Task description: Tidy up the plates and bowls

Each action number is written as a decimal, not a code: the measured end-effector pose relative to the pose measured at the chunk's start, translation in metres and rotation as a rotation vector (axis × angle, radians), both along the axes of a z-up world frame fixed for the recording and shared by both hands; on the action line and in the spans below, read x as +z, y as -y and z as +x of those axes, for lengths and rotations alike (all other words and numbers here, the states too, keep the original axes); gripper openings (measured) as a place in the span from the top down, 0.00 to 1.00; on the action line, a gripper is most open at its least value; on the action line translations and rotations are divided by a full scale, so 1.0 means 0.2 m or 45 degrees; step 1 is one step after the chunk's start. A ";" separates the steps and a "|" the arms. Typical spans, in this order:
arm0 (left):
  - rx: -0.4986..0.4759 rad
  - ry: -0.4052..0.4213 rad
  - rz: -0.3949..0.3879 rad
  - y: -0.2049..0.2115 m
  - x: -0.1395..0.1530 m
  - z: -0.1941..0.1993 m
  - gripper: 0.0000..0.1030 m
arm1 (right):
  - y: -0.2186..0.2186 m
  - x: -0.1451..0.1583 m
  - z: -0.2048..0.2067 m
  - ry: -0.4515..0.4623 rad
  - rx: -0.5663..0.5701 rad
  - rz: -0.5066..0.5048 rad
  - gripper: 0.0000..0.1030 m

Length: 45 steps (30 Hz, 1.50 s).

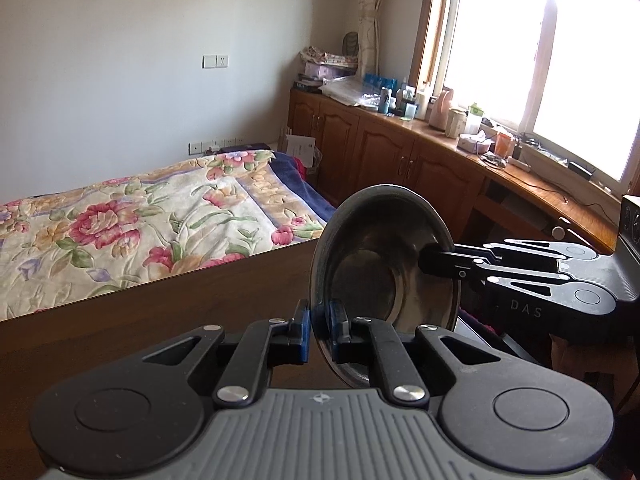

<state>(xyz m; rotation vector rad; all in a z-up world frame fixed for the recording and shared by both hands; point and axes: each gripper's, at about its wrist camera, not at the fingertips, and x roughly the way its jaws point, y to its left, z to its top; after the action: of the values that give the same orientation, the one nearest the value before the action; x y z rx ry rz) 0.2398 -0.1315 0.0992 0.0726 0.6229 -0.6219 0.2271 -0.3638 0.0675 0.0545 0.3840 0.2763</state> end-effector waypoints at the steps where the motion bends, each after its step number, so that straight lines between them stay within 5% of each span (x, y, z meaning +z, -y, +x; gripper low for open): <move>1: 0.002 0.007 -0.005 -0.02 0.00 -0.02 0.90 | -0.01 0.01 -0.02 0.006 0.004 -0.004 0.87; 14: 0.001 0.029 -0.060 -0.17 -0.01 -0.26 0.90 | -0.10 0.04 -0.20 0.035 0.044 -0.065 0.87; 45: 0.139 -0.070 -0.093 -0.35 -0.28 -0.53 0.90 | -0.27 -0.19 -0.38 -0.053 0.125 -0.050 0.85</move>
<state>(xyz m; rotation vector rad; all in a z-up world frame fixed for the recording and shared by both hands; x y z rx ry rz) 0.1329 -0.0617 0.0433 -0.0465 0.6523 -0.5420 0.1517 -0.3101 0.0287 0.0032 0.4341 0.3647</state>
